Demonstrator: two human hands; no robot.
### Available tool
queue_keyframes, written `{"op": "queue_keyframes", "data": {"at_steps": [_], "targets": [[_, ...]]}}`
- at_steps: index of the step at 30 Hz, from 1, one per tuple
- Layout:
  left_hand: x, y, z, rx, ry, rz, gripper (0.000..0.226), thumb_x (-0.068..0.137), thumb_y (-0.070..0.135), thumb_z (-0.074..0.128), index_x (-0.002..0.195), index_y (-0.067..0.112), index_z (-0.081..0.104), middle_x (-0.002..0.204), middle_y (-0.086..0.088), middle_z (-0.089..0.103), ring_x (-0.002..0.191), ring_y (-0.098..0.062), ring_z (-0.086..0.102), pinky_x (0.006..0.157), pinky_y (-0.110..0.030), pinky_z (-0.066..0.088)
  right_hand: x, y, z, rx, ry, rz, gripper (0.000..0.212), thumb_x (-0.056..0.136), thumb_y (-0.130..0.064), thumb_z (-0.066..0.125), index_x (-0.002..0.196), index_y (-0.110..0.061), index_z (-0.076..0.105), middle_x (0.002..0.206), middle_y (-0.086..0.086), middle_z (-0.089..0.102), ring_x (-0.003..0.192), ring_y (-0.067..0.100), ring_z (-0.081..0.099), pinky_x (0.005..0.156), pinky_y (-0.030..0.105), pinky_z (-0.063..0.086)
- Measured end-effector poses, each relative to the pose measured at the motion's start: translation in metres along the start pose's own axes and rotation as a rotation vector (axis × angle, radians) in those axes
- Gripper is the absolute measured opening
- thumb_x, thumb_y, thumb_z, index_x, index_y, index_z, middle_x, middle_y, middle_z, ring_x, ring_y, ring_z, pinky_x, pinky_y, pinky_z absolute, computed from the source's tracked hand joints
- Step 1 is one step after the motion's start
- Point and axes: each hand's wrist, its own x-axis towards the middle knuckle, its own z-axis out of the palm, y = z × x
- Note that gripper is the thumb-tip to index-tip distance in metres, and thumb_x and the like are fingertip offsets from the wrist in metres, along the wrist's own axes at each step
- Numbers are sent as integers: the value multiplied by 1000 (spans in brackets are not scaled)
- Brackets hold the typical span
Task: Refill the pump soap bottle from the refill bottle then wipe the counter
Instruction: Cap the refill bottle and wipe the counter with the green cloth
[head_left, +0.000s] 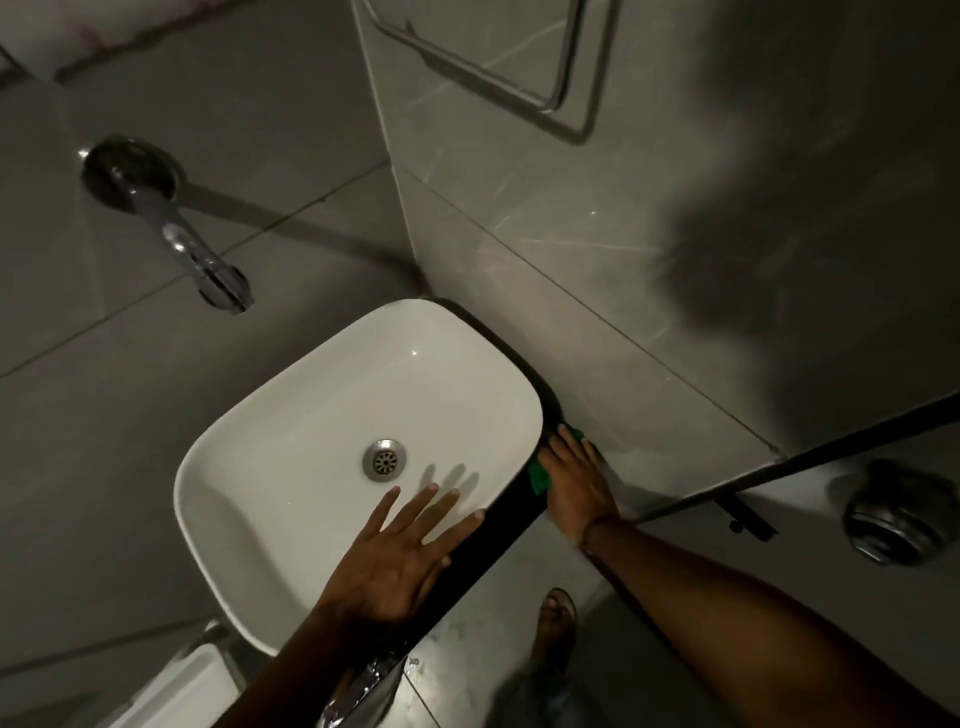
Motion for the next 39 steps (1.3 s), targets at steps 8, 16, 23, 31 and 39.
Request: {"op": "queue_keyframes", "data": {"at_steps": [8, 16, 23, 31, 39], "targets": [[-54, 70, -14, -71, 90, -149, 71, 99, 36, 62, 165, 23, 38, 174, -6, 36, 160, -29, 36, 125, -55, 23, -61, -53, 2, 135, -108, -39, 65, 92, 3, 53, 153, -14, 40, 162, 5, 36, 154, 26, 25, 126, 33, 19], [-218, 131, 48, -246, 10, -230, 71, 78, 60, 77, 142, 30, 70, 149, 5, 68, 133, -17, 69, 105, -40, 60, -211, -144, 74, 218, -82, -176, 67, 94, -4, 45, 155, -30, 36, 162, -10, 34, 152, 10, 27, 120, 12, 2], [-362, 130, 141, -456, -220, -706, 67, 56, 62, 80, 114, 29, 86, 123, 5, 82, 112, -16, 79, 120, -38, 25, -273, -269, 159, 285, -372, -352, 57, 93, -10, 59, 148, -22, 50, 156, -5, 45, 144, 8, 43, 103, -6, -13], [-430, 83, 182, -560, -345, -976, 69, 78, 56, 68, 135, 17, 76, 143, -8, 71, 128, -29, 72, 122, -44, 3, -253, -408, 223, 104, -386, -628, 74, 92, 6, 43, 158, -27, 32, 165, -8, 27, 156, 12, 15, 128, 24, 3], [-429, 42, 229, -541, -114, -1049, 87, 74, 65, 84, 143, 15, 68, 149, -16, 65, 135, -37, 64, 121, -51, 6, -176, -475, 294, -95, -358, -719, 57, 100, -14, 53, 155, -18, 37, 162, 7, 35, 155, 32, 22, 127, 48, 18]]}}
